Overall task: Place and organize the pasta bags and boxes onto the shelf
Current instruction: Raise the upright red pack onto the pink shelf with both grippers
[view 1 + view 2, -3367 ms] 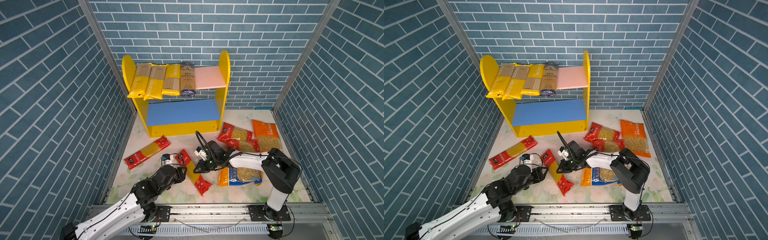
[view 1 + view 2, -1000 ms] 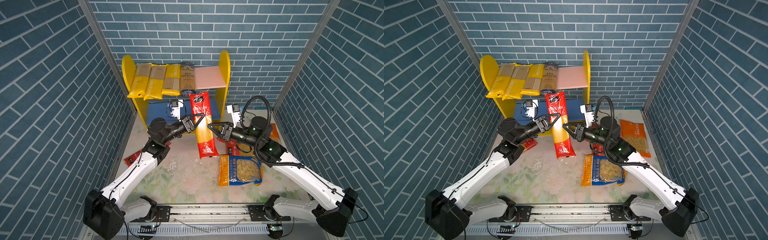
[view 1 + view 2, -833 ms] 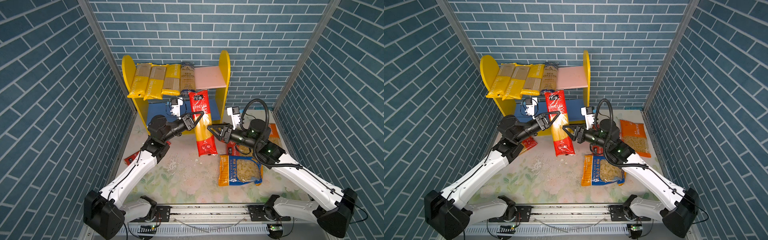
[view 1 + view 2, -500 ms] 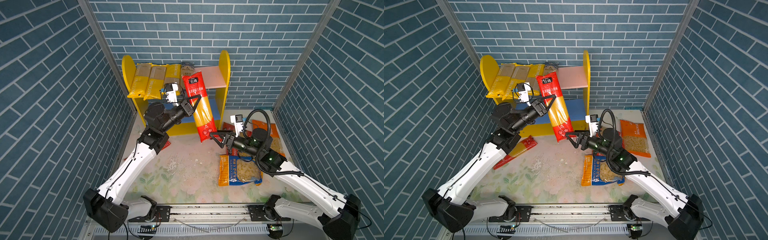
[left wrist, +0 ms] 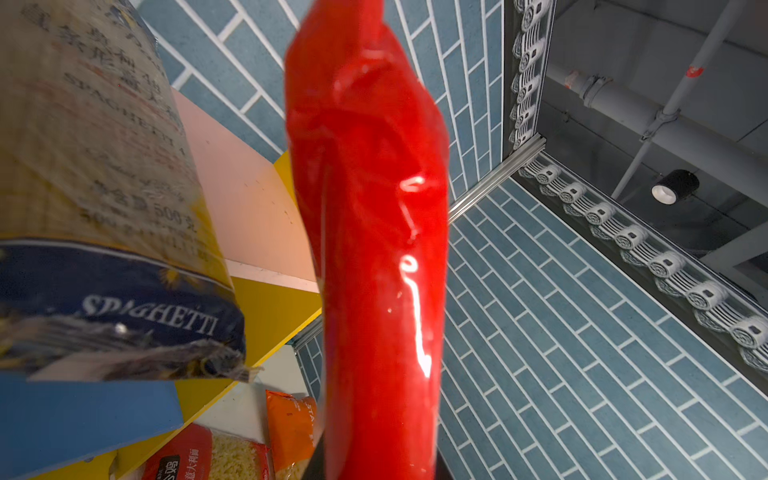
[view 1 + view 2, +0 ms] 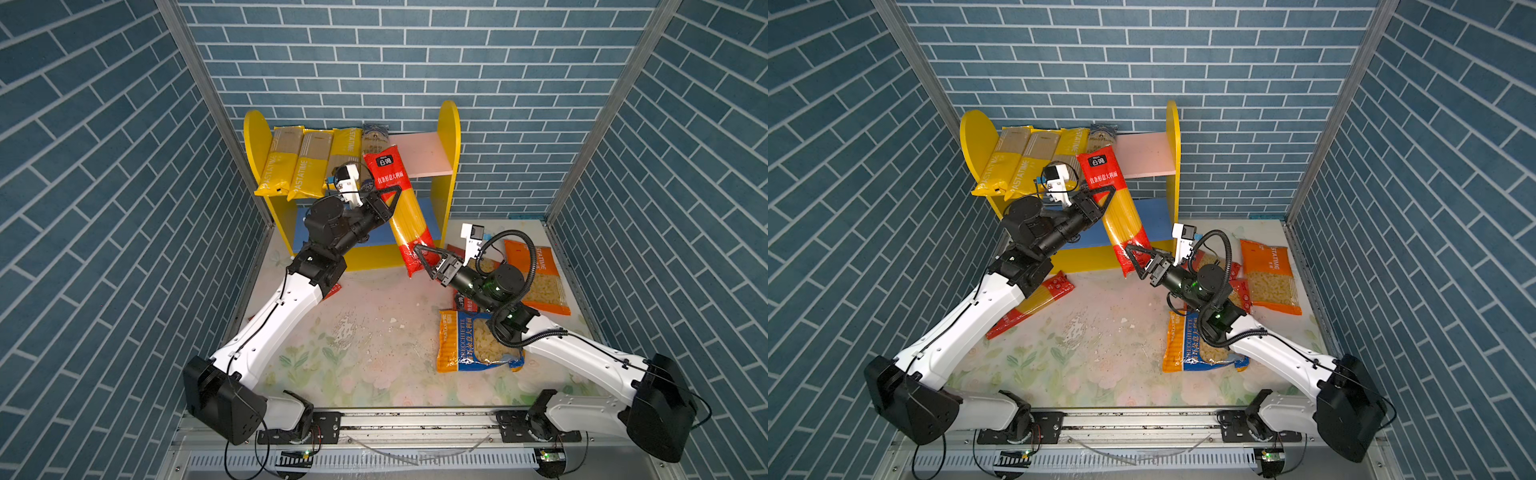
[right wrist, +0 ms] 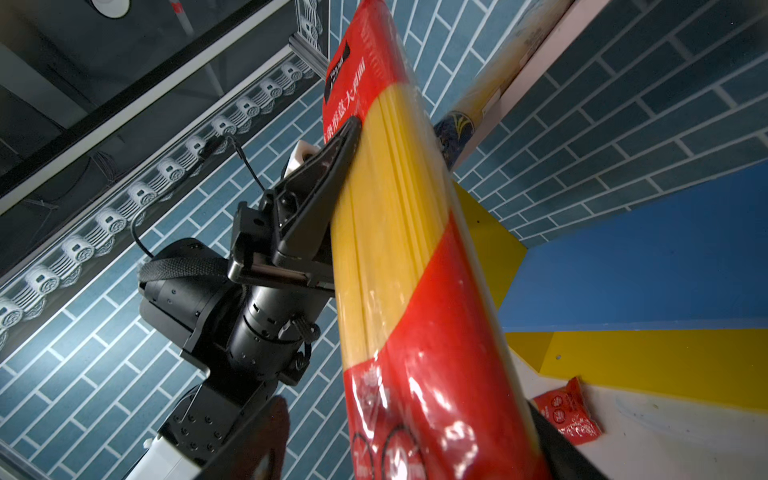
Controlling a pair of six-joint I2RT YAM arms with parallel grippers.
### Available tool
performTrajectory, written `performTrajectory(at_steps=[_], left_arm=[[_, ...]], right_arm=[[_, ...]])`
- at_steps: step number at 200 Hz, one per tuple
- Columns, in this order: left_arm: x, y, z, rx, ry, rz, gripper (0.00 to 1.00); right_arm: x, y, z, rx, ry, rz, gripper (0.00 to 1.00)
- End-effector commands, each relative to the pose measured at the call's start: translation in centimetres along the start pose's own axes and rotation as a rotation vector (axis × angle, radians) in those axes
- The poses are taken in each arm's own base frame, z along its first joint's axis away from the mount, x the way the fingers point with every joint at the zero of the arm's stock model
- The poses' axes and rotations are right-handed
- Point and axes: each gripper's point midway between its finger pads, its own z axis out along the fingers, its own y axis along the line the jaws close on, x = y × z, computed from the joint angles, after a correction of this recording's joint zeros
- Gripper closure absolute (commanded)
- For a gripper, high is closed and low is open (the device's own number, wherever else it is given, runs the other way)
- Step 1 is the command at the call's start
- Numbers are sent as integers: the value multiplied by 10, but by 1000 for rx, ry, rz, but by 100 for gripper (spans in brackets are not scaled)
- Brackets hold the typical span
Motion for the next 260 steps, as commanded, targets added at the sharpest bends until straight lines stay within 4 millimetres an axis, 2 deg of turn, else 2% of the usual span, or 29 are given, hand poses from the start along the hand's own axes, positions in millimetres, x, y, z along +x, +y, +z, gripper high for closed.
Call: performTrajectory(at_steps=[1, 39, 61, 84, 109, 139, 164, 208, 229, 242, 260], left_arm=[[-42, -57, -11, 141, -129, 0, 93], [-44, -52, 6, 78, -85, 1, 86], [-51, -50, 17, 34, -69, 12, 78], [-57, -48, 28, -5, -49, 23, 56], [-70, -39, 28, -60, -56, 35, 41], [-79, -27, 16, -125, -64, 64, 32], [-80, -29, 6, -146, -59, 104, 24], [-77, -19, -14, -198, -56, 119, 23], [-71, -15, -31, -219, -63, 129, 23], [-67, -11, -41, -230, -70, 137, 23], [-62, -4, -56, -258, -77, 146, 23]], right_arm=[[-30, 35, 7, -127, -132, 18, 28], [-43, 38, 13, -125, -195, 22, 54], [-54, 39, 15, -108, -240, 16, 65], [-67, 38, 23, -82, -286, 18, 74], [-88, 38, 33, -49, -345, 24, 82], [-117, 43, 50, -23, -404, 11, 86], [-136, 41, 66, 2, -457, 25, 89], [-161, 32, 91, 87, -513, 72, 91], [-167, 25, 101, 134, -523, 102, 89], [-171, 28, 110, 135, -523, 115, 88], [-172, 22, 120, 164, -510, 140, 81]])
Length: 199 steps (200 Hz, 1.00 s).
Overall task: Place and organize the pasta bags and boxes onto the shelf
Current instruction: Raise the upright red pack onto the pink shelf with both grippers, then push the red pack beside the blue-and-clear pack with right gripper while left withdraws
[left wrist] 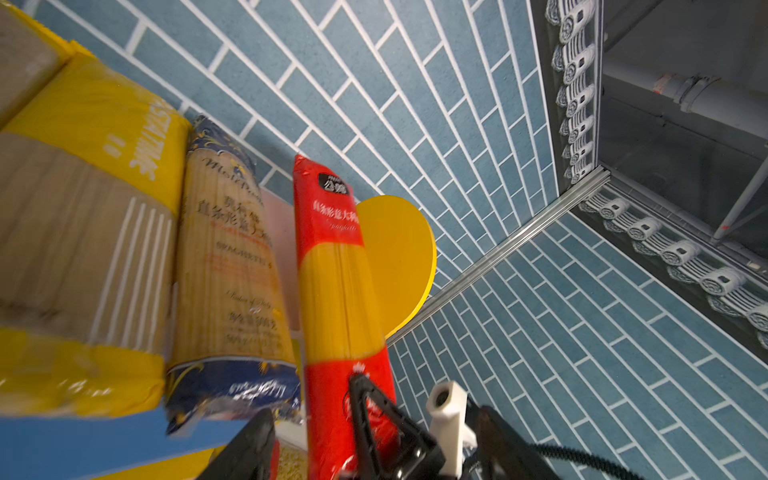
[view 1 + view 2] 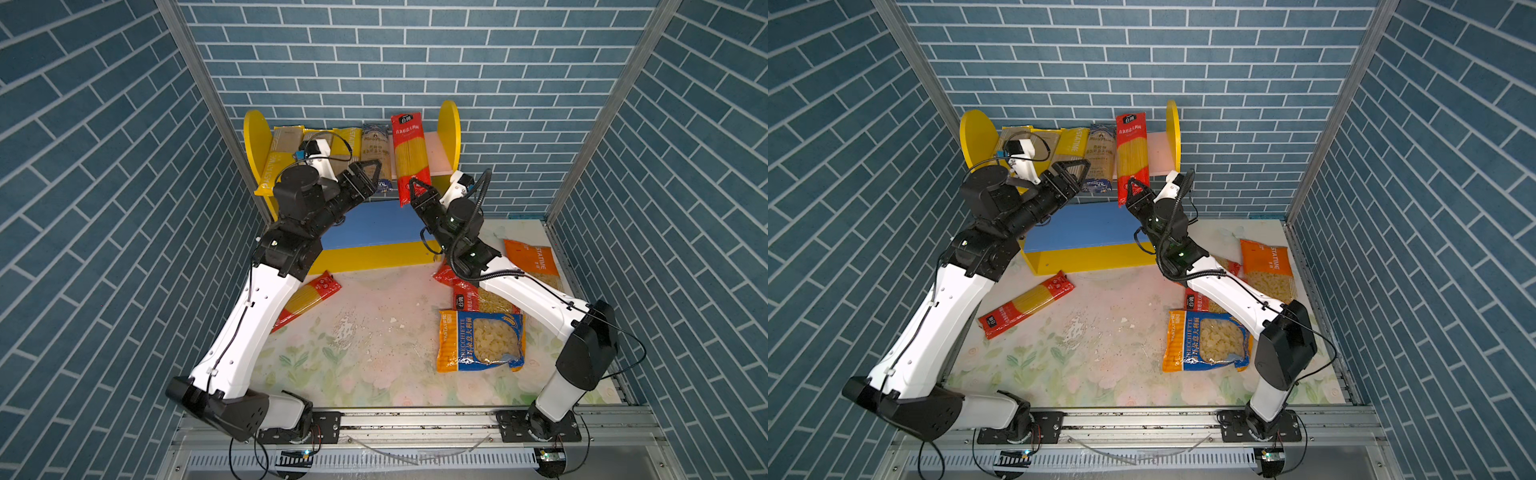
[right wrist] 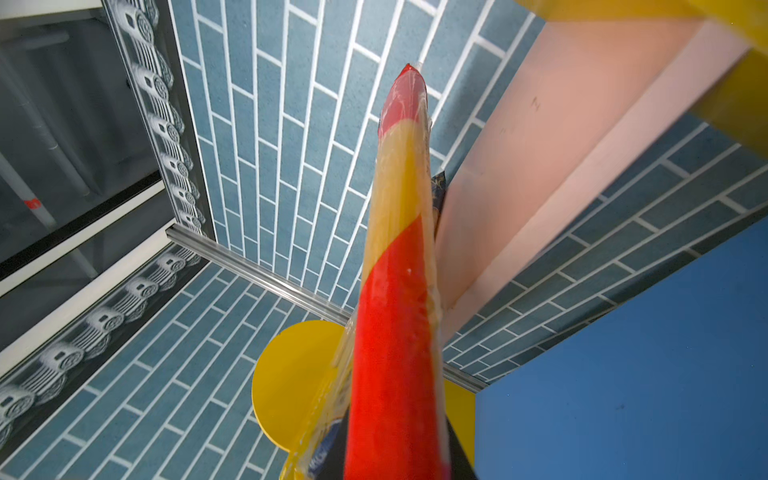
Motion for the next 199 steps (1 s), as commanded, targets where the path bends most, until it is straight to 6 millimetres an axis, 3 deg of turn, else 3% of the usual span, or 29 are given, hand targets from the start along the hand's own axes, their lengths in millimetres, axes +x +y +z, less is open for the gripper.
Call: performTrajectory(at_steps=[1, 51, 97, 135, 199], left_arm=[[1, 11, -15, -38, -26, 37, 23], [11, 20, -27, -56, -18, 45, 23], [18, 28, -32, -69, -9, 41, 23], [20, 31, -35, -77, -8, 45, 23], [25, 40, -49, -113, -12, 72, 23]], right_arm=[[-51, 76, -3, -171, -131, 97, 80], [-38, 66, 17, -106, -78, 135, 79], [-34, 61, 27, -82, -40, 124, 56], [-28, 61, 38, -98, 14, 127, 54], [-11, 21, 40, -19, 96, 148, 52]])
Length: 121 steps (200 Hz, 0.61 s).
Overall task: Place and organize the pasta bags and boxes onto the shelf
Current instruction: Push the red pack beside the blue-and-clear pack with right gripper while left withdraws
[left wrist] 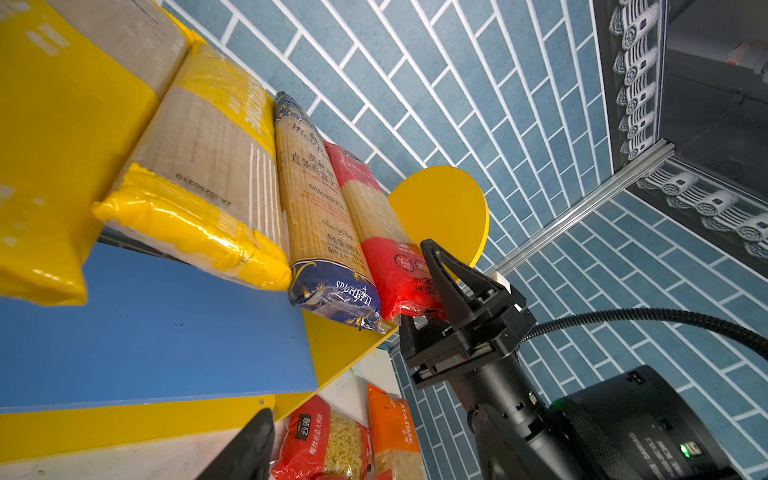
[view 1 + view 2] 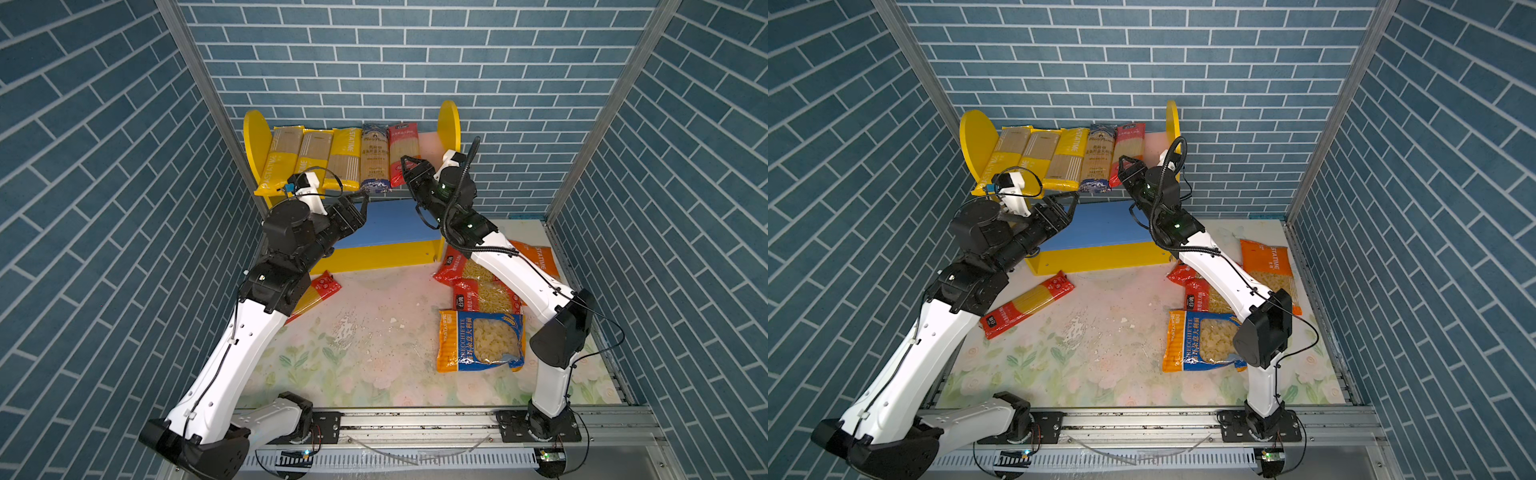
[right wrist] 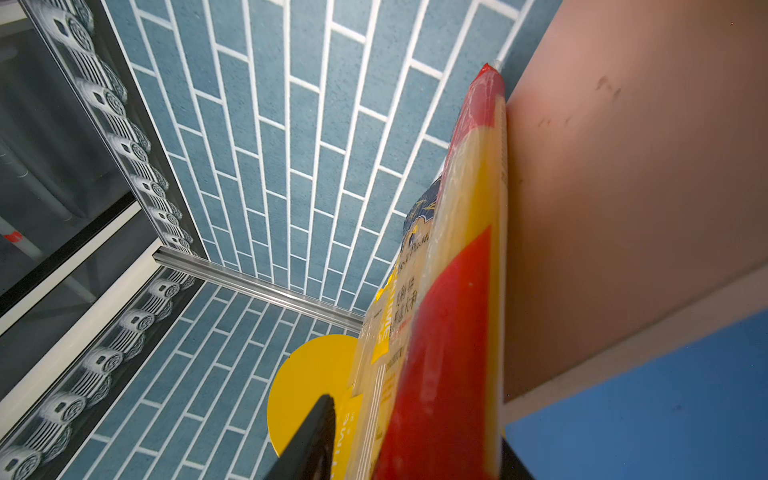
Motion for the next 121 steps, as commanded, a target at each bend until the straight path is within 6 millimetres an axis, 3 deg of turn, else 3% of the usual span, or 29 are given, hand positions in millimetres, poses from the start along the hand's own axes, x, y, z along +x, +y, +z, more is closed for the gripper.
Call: performTrajectory(at_steps=[1, 37, 62, 75, 121], left_arm=[[0, 6, -8, -22, -10, 27, 23], [8, 14, -17, -44, 7, 44, 23], [14, 21, -28, -60, 9, 54, 23], [17, 23, -34, -63, 12, 58, 23], [32, 40, -54, -105, 34, 109, 23]], right_arm=[[-3, 14, -3, -73, 19, 52, 52], [5, 0, -2, -63, 84, 50, 44], [9, -9, -12, -60, 107, 50, 22], [8, -7, -20, -70, 111, 47, 16], [6, -10, -56, -86, 110, 22, 12]])
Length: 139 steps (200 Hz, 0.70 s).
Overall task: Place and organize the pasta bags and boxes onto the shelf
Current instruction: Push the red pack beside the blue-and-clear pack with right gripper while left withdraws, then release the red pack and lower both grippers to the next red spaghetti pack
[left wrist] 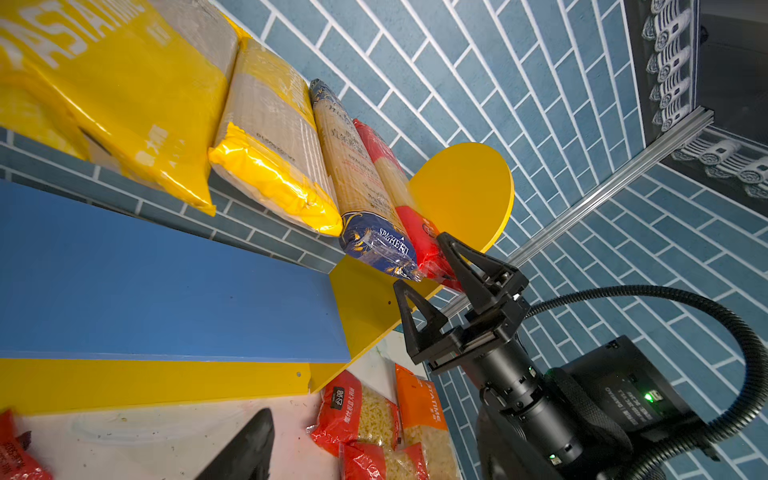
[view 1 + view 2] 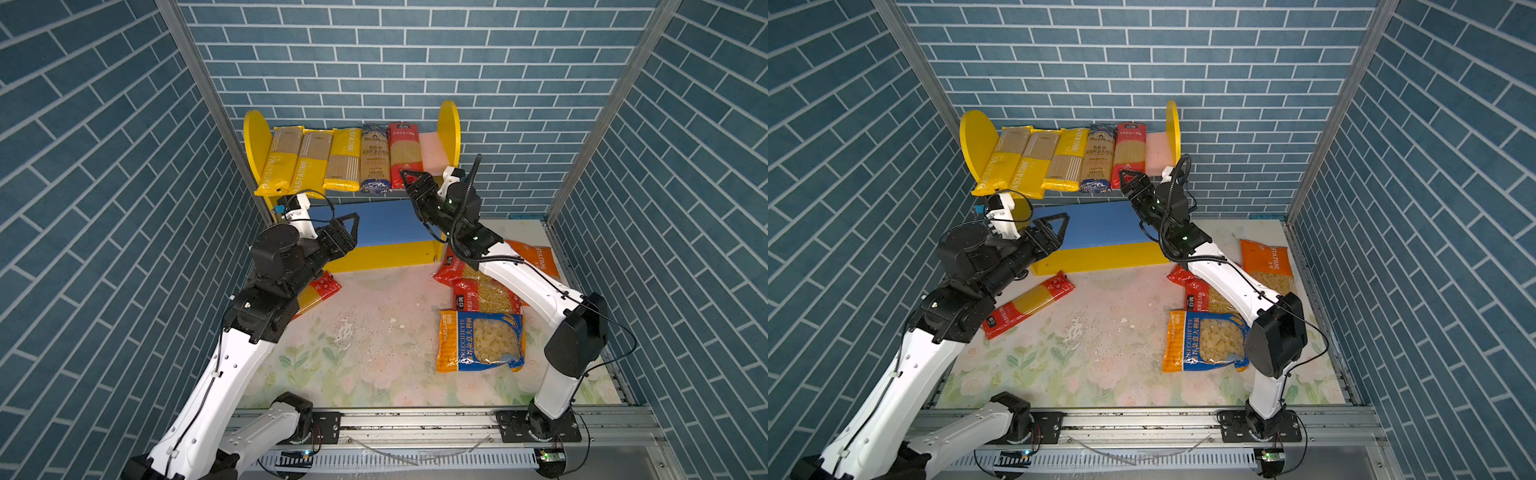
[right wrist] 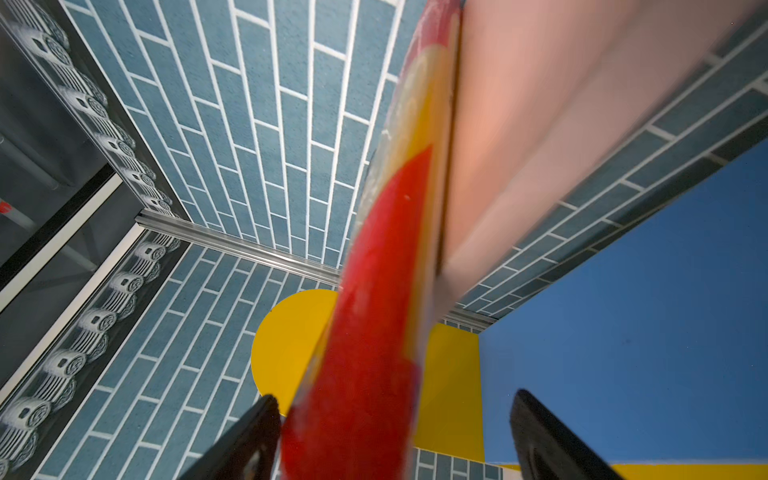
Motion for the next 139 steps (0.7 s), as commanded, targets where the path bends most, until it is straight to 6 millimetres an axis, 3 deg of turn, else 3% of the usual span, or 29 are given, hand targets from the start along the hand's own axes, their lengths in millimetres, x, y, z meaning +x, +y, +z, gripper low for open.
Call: performTrajectory(at_steps=[1, 46, 73, 106, 139], left_arm=[[13, 18, -11, -50, 18, 49, 23], [41, 70, -26, -240, 57, 135, 23], [55, 101, -32, -353, 75, 196, 21], [72, 163, -40, -547, 129, 226, 14], [81, 229, -39, -637, 188, 58, 13]], right_arm=[[-10, 36, -32, -112, -19, -18, 11], [2, 27, -72, -109, 15, -109, 12], [29, 6, -82, -68, 109, -149, 15], [98, -58, -94, 97, 300, -202, 20], [175, -125, -105, 241, 485, -228, 24]])
